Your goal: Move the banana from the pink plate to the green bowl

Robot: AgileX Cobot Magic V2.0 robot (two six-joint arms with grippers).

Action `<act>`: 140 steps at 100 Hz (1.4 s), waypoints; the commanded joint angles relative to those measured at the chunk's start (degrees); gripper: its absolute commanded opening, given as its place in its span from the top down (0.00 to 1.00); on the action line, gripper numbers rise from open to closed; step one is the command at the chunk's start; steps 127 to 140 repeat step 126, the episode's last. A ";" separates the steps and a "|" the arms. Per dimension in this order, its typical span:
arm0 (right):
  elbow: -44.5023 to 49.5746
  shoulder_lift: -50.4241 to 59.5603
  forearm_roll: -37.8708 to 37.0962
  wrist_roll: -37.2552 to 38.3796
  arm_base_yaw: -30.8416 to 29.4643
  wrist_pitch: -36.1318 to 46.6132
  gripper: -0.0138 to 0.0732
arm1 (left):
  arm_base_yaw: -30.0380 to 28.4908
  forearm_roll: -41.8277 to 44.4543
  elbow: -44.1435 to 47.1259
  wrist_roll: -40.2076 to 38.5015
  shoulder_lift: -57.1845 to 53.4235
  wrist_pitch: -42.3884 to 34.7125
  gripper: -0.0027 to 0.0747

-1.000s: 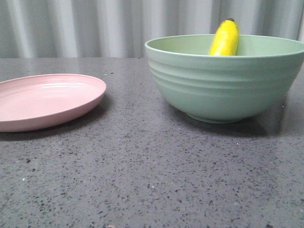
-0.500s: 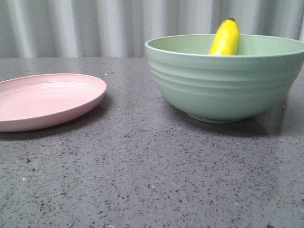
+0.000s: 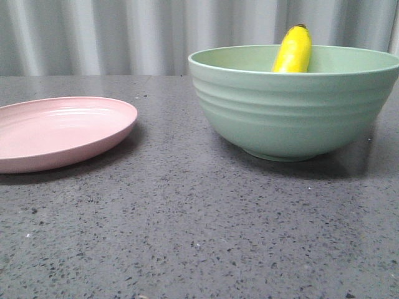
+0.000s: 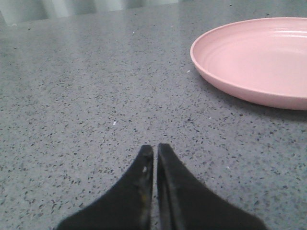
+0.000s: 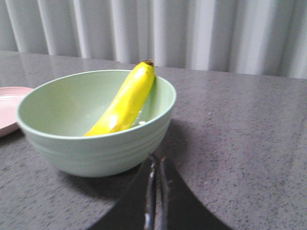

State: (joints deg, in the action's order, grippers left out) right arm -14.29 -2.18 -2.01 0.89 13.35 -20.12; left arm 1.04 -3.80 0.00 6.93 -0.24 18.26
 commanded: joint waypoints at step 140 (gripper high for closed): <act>16.05 4.12 -2.50 2.77 -20.24 2.53 0.92 | -0.08 -0.07 0.62 -0.54 -1.68 -3.83 0.99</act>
